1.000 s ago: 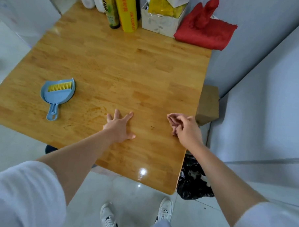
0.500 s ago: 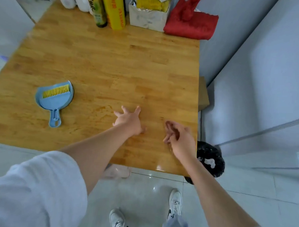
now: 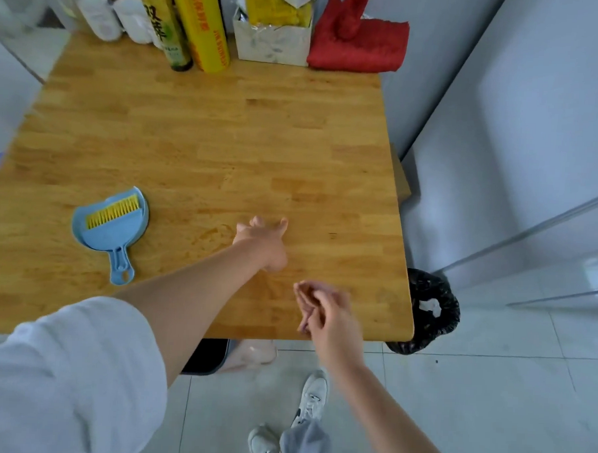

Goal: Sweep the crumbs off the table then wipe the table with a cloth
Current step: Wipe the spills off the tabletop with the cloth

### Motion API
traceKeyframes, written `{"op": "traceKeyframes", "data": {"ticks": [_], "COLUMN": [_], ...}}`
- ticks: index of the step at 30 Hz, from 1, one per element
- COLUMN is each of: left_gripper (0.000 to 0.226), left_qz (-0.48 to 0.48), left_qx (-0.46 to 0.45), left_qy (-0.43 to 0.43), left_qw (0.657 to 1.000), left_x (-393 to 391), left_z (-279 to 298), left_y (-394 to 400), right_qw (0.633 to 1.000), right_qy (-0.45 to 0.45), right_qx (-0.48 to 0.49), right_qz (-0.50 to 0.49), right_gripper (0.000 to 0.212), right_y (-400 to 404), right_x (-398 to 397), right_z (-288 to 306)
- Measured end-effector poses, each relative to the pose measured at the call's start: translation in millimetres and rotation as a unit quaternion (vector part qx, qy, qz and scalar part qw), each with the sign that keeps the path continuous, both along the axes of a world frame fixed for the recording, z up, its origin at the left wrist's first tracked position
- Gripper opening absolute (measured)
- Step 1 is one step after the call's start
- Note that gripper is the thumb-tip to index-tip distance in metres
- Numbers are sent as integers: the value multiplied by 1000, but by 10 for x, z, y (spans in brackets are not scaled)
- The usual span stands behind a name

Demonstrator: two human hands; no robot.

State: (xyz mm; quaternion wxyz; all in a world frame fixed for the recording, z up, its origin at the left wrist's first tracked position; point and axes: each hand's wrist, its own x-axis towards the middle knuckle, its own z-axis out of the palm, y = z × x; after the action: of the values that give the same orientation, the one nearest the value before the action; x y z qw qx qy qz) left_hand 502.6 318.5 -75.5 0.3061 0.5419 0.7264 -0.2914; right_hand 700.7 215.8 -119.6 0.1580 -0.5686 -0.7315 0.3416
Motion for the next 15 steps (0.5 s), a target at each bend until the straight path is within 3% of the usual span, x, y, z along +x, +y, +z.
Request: {"op": "traceKeyframes", "data": {"ticks": [3,5,6,8,10,12,13,15], "left_gripper": [73,73,72,64,59,61,61,56], "left_qz": [-56,-88,-91,-100,-93,-45,-22,22], "left_qx": [-29,-42,-44,-39,-15,10,26,68], "left_qy": [-5,-14,-21,-32,-42,-71,-101,-175], "left_qw": [998,995,995,994,995,996,994,982], "left_x": [-133,-193,-211,-260,-317,-422,-476,-654], "left_z": [21,61,100,139,141,142,140,139], "left_y": [89,148,170,178,127,76,57,22], "right_qw": [976,969,977,998,978,960,973,998], "right_qy": [-5,-21,-25,-49,-48,-7,28,62], "right_qx": [-30,-55,-46,-6,17,24,25,-9], "right_qz": [217,239,206,33,-204,-278,-227,-9], "right_gripper": [34,36,33,31,35,39,40,35], "right_y": [-67,189,371,797,1052,1004,858,416], "right_x": [-427,-324,-163,247,522,330,93,-492], "right_z": [-26,9,19,91,191,204,201,188]}}
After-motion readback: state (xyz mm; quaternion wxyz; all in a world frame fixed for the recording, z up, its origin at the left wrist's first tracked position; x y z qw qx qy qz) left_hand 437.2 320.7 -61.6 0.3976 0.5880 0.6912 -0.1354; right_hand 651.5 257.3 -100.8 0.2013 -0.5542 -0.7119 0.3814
